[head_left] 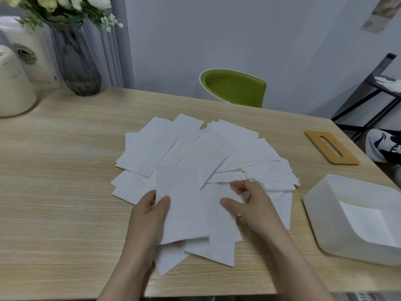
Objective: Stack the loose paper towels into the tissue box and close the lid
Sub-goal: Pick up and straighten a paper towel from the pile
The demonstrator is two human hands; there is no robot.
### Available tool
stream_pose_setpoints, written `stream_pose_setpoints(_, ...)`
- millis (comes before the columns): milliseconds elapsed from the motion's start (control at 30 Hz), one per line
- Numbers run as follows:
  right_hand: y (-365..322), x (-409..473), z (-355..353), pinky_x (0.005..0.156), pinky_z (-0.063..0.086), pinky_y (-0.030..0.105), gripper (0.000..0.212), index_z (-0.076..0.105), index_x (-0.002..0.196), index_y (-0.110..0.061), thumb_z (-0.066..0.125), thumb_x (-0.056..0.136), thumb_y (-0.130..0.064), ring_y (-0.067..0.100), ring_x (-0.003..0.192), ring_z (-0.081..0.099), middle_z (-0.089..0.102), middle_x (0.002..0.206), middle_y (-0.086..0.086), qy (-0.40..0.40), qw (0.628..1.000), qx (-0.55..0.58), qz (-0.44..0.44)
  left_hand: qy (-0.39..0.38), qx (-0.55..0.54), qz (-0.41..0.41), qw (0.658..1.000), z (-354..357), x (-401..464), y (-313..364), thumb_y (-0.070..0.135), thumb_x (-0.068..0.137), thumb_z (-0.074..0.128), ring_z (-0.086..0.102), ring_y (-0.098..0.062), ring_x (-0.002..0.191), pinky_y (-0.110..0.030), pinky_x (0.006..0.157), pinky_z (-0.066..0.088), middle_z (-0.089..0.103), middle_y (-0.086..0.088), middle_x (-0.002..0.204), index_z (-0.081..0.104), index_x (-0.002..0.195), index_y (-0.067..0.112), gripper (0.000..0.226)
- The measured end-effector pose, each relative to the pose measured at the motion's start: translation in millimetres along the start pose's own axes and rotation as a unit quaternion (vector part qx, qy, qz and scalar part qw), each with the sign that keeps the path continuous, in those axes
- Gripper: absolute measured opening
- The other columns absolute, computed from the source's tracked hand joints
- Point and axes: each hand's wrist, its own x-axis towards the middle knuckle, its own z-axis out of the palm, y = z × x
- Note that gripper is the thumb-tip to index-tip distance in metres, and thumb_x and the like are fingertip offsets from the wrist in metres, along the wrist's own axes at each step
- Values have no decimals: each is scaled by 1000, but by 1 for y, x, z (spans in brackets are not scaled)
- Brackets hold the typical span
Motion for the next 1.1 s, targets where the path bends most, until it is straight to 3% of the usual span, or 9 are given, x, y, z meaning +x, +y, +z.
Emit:
stream_pose_setpoints(267, -4, -1, -2, 69, 41, 26, 32, 63, 98, -34, 78, 71, -31, 2, 65, 47, 54, 73, -11, -23, 1000, -14, -2, -3, -7, -3, 1000, 0, 2, -2, 6, 95, 54, 68, -19, 64, -28, 43, 50, 74, -10, 82, 71, 89, 14, 19)
stream_pose_setpoints(467, -7, -1, 3, 66, 35, 23, 22, 63, 89, -33, 77, 72, -29, -2, 66, 47, 55, 79, -13, -16, 999, -25, -25, -3, 12, -2, 1000, -1, 3, -4, 8, 95, 54, 69, -25, 73, -43, 64, 54, 75, -11, 87, 71, 90, 17, 19)
stream_pose_setpoints(533, -11, 0, 4, 66, 34, 19, 24, 62, 87, -31, 79, 70, -34, -9, 74, 47, 54, 90, -14, -13, 999, -24, -35, -3, 13, -5, 1000, 0, 3, -3, 9, 95, 54, 67, -28, 72, -50, 62, 54, 74, -14, 86, 71, 88, 17, 20)
stream_pose_setpoints(633, -17, 2, 6, 65, 32, 16, 28, 59, 84, -31, 81, 68, -39, -17, 75, 45, 55, 96, -16, -35, 999, -3, -26, 2, 14, -5, 1000, 0, 2, -2, 9, 94, 54, 67, -23, 65, -45, 52, 54, 73, -13, 84, 71, 86, 19, 21)
stream_pose_setpoints(700, -20, 3, 7, 61, 30, 15, 27, 58, 80, -31, 81, 68, -39, -15, 71, 46, 57, 94, -16, -43, 999, -2, -19, 1, 13, -8, 1000, 1, 1, -1, 9, 95, 54, 68, -22, 64, -48, 52, 55, 73, -12, 83, 71, 87, 19, 21)
stream_pose_setpoints(800, -21, 4, 6, 56, 29, 14, 25, 58, 73, -29, 82, 68, -35, -12, 65, 46, 56, 83, -16, -47, 999, 5, -17, 4, 24, -2, 1000, 1, 1, -1, 7, 95, 54, 68, -31, 78, -64, 69, 53, 73, -14, 89, 70, 93, 15, 18)
stream_pose_setpoints(900, -20, 4, 3, 55, 30, 17, 23, 60, 69, -24, 81, 69, -30, -5, 54, 44, 55, 68, -16, -55, 998, 32, -16, 7, 24, 0, 1000, 0, 2, -2, 7, 95, 54, 68, -31, 79, -58, 66, 55, 73, -16, 93, 70, 94, 15, 18)
stream_pose_setpoints(967, -16, 4, -2, 58, 34, 21, 20, 59, 69, -22, 79, 71, -25, -3, 53, 43, 54, 67, -13, -22, 998, 48, -14, 4, 21, -3, 1000, 0, 1, -2, 8, 95, 54, 69, -30, 78, -53, 63, 57, 74, -14, 92, 70, 95, 15, 17)
stream_pose_setpoints(1100, -2, 4, -17, 57, 34, 20, 19, 57, 74, -20, 75, 79, -22, 0, 52, 43, 48, 60, -11, 88, 985, 146, 36, 5, 29, 4, 1000, 0, 0, -1, 9, 95, 54, 70, -32, 86, -60, 79, 53, 75, -10, 92, 70, 92, 18, 18)
